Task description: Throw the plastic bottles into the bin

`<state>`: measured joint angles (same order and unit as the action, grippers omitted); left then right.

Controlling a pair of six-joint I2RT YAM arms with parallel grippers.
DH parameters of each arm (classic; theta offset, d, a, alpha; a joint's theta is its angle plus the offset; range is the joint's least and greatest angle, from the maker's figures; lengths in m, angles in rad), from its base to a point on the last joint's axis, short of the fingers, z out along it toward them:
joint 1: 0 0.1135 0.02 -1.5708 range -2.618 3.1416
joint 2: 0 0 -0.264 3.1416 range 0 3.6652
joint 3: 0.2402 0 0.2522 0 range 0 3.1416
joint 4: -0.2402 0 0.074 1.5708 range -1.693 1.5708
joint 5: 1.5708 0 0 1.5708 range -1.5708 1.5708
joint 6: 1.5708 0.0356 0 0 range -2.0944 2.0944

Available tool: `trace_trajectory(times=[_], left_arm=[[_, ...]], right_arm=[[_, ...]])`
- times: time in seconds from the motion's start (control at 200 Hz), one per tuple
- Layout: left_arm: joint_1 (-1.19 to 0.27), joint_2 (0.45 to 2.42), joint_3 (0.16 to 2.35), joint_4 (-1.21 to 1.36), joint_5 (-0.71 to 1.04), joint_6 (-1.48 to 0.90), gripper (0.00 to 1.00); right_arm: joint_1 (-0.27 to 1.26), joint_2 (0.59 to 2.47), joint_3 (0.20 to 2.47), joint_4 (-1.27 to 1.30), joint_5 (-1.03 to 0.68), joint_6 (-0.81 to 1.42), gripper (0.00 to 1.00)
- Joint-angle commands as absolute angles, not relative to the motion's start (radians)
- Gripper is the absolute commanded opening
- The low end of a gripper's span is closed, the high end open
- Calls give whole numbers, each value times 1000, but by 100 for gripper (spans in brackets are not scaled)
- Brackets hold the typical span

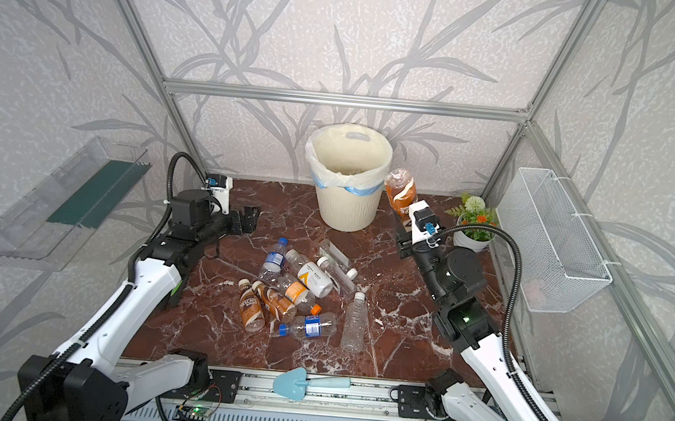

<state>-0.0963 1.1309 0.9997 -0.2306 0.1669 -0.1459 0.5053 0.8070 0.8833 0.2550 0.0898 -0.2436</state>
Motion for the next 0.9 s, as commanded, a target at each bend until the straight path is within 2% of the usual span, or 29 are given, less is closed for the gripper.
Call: trace_trajectory(times=[0.0, 0.08, 0.165, 0.29, 0.31, 0.36, 0.39, 0.44, 0.545, 0.895], left_arm=[[-92, 1130, 1031, -216, 170, -146, 92], [-92, 1119, 1028, -213, 163, -146, 92], [-93, 1110, 1026, -214, 160, -144, 93], [-93, 1107, 1027, -213, 164, -156, 92], [-92, 1108, 1028, -211, 166, -162, 93], [-93, 1112, 1032, -212, 179, -167, 93], [-93, 1112, 1038, -217, 184, -166, 93], [-94, 1118, 1047, -232, 188, -163, 92], [-99, 1123, 1049, -240, 198, -172, 92], [-146, 1156, 1015, -325, 190, -282, 93]], right_arm=[[509, 816, 977, 340, 77, -236, 52], [503, 913, 1090, 358, 54, -203, 53], [458, 1121, 1301, 299, -12, -111, 54], [383, 1565, 1929, -187, -253, 14, 56], [377, 1637, 2016, -291, -274, 14, 61], [366, 1768, 2206, -462, -264, -1, 84], [359, 1804, 2256, -520, -239, -4, 90], [344, 1796, 2214, -494, -194, 7, 100], [297, 1627, 1906, -200, -213, 87, 99], [241, 1166, 1344, -101, -149, 84, 99]])
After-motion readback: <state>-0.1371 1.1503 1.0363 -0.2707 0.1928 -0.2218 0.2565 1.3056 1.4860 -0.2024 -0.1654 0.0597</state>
